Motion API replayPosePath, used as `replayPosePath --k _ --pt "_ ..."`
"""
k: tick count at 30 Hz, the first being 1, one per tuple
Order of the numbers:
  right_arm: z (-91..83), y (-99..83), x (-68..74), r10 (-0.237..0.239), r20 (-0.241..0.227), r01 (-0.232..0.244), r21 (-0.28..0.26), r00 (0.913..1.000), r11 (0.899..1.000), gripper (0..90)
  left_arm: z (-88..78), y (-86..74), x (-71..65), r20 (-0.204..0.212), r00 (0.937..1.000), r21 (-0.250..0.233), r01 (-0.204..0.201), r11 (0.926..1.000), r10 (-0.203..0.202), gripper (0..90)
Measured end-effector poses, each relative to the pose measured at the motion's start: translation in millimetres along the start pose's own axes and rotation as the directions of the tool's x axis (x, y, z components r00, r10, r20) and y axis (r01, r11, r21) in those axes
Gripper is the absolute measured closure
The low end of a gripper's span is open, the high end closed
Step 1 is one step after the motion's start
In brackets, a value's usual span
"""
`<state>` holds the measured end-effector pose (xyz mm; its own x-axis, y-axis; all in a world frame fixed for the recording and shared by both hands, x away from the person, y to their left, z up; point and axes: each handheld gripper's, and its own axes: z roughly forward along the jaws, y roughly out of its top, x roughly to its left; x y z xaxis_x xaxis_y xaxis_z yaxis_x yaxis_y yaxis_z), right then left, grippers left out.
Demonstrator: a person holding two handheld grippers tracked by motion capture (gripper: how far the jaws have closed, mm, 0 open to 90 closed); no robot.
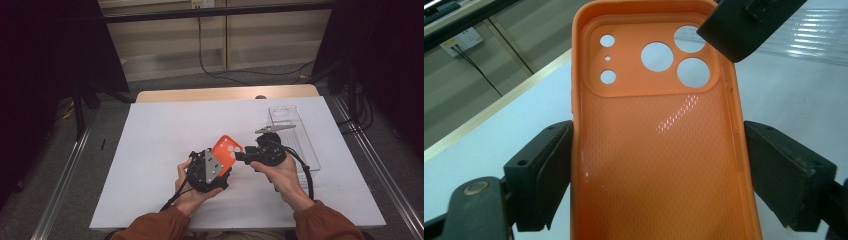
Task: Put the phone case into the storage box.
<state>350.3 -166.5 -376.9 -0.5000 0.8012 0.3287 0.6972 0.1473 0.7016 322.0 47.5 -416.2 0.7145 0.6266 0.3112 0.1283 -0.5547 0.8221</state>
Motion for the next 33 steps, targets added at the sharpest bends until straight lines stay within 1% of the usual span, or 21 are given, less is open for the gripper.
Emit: replayPosePath --k 1,2,3,5,7,10,12,16,18,20,22,25,27,29,31,32,33 --pt "0.7 0.4 -0.2 0.003 -0.011 -0.003 0.01 0.9999 1.0 53.1 0.2 0.0 -0.4 -0.004 1.0 -0.003 -0.003 1.0 0.003 16.2" --pt "1.2 0.5 0.1 0.001 -0.006 -0.001 0.012 1.0 1.0 53.2 0.2 0.1 -1.2 -0.006 1.0 -0.004 -0.005 1.0 0.005 16.3" --pt "1.7 0.7 0.4 0.004 -0.007 -0.004 0.016 1.0 1.0 55.6 0.0 0.1 -1.6 -0.005 1.0 -0.004 -0.008 1.0 0.008 16.3" --pt "2.6 0.9 -0.2 0.018 -0.025 -0.018 0.019 0.9995 1.0 60.3 -0.5 0.5 -2.1 -0.002 0.9998 0.0 -0.02 0.9998 0.02 16.3" --pt "3.0 1.3 -1.1 0.026 -0.036 -0.025 0.017 0.999 1.0 65.6 -0.4 0.2 -3.1 -0.005 0.9998 -0.002 -0.019 0.9998 0.019 16.3" --pt "2.8 1.2 -1.5 0.034 -0.044 -0.033 0.017 0.9985 0.999 68.0 0.2 0.0 -2.9 -0.001 0.9997 0.003 -0.025 0.9997 0.025 16.2" --pt "1.4 0.8 -1.2 0.052 -0.05 -0.052 0.014 0.9974 0.999 70.3 0.7 -0.5 -3.3 -0.004 0.9997 0.001 -0.026 0.9997 0.026 16.2" --pt "-0.6 1.2 -0.7 0.063 -0.058 -0.063 0.012 0.9963 0.998 72.9 1.6 -0.7 -3.7 -0.008 0.9995 0.007 -0.03 0.9995 0.03 16.2" --pt "-0.5 0.7 -1.5 0.083 -0.067 -0.083 0.009 0.9943 0.997 74.3 2.3 -1.0 -4.2 -0.015 0.9993 0.004 -0.033 0.9994 0.033 16.2" --pt "-0.5 0.8 -1.0 0.068 -0.062 -0.068 0.005 0.9958 0.998 74.4 2.4 -0.9 -4.1 -0.019 0.9991 0.002 -0.038 0.9993 0.038 16.2" --pt "-1.6 1.1 0.9 0.063 -0.056 -0.063 0.0 0.9965 0.998 75.4 2.5 -0.8 -4.6 -0.027 0.9989 0.0 -0.039 0.9992 0.039 16.0" --pt "-3.7 1.9 1.7 0.078 -0.065 -0.079 -0.02 0.9949 0.997 77.8 2.4 -0.1 -3.2 -0.032 0.9988 -0.008 -0.036 0.9993 0.036 15.8" --pt "-5.1 2.8 3.0 0.076 -0.07 -0.078 -0.029 0.9947 0.997 78.6 2.4 0.0 -2.6 -0.039 0.9987 -0.013 -0.033 0.9994 0.032 15.5" --pt "-6.0 3.4 4.8 0.061 -0.076 -0.065 -0.044 0.9952 0.997 78.8 2.5 0.1 -2.2 -0.048 0.9981 -0.016 -0.039 0.9991 0.038 15.0" --pt "-6.5 2.6 5.0 0.059 -0.078 -0.063 -0.052 0.9952 0.997 79.4 3.6 -0.3 -2.4 -0.042 0.9983 -0.018 -0.041 0.999 0.04 14.7" --pt "-7.3 2.2 5.2 0.062 -0.086 -0.067 -0.053 0.9944 0.996 79.9 3.9 -0.3 -2.6 -0.036 0.9985 -0.018 -0.043 0.9989 0.043 14.0" --pt "-7.8 2.1 5.8 0.051 -0.083 -0.056 -0.059 0.9953 0.997 80.0 4.3 0.0 -3.2 -0.035 0.9987 -0.028 -0.038 0.9989 0.037 13.9"
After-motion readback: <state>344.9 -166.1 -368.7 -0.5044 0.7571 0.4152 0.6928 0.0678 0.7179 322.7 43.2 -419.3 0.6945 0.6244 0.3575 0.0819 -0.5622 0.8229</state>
